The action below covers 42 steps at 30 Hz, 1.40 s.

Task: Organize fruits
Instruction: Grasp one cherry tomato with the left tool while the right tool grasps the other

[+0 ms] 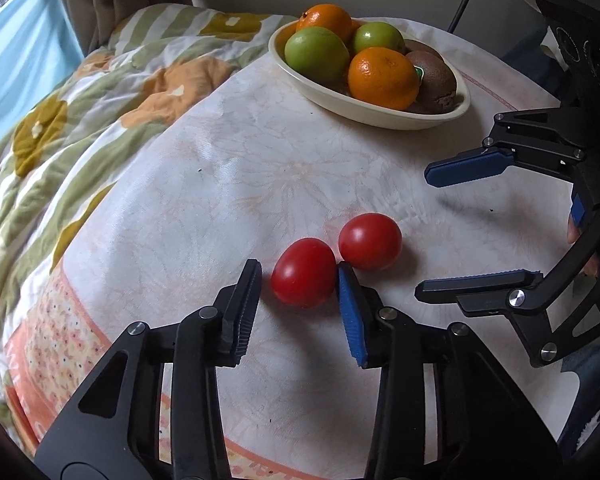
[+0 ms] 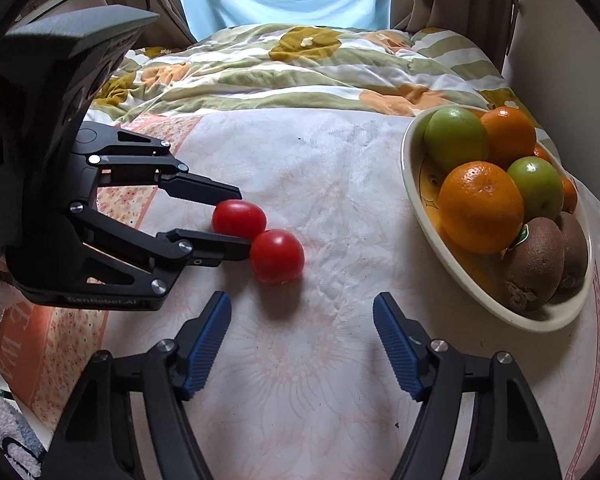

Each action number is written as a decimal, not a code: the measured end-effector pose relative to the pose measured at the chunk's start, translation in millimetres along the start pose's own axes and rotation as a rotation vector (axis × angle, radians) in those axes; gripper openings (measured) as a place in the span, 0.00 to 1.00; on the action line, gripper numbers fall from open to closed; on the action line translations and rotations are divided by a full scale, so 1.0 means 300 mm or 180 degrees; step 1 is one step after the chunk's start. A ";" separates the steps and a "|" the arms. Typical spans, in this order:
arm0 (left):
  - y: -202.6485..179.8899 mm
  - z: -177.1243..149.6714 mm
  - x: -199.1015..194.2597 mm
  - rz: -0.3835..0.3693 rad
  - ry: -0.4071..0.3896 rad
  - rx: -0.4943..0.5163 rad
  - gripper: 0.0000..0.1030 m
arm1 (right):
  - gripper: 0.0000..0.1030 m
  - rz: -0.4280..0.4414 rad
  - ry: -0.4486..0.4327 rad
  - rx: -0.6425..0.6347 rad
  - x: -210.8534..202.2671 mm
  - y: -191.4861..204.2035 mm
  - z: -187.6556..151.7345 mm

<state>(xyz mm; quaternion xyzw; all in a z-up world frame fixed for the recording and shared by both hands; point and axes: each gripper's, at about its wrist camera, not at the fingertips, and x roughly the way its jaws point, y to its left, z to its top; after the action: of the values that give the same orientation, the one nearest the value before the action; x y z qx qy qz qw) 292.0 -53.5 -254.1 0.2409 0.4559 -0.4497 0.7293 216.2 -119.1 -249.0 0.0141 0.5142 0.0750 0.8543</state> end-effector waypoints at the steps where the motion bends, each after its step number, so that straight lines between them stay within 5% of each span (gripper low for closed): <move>1: 0.004 -0.001 -0.007 0.0001 -0.0015 -0.0033 0.34 | 0.65 0.0006 -0.0006 -0.0010 0.002 0.001 0.001; 26: 0.037 -0.037 -0.016 0.0028 0.0002 -0.0329 0.32 | 0.45 0.0142 -0.0068 -0.0153 0.063 0.025 0.027; 36: 0.041 -0.022 -0.003 0.0058 -0.0035 -0.0282 0.33 | 0.44 0.0215 -0.0167 -0.0194 0.077 0.023 0.045; 42: 0.028 -0.017 0.001 0.0101 -0.0053 -0.0216 0.33 | 0.32 0.0271 -0.0206 -0.0196 0.078 0.019 0.040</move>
<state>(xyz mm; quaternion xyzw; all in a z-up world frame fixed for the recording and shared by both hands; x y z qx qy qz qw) 297.1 -45.7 -257.3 0.2193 0.4610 -0.4244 0.7479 236.9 -109.5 -263.4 0.0121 0.4827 0.1267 0.8665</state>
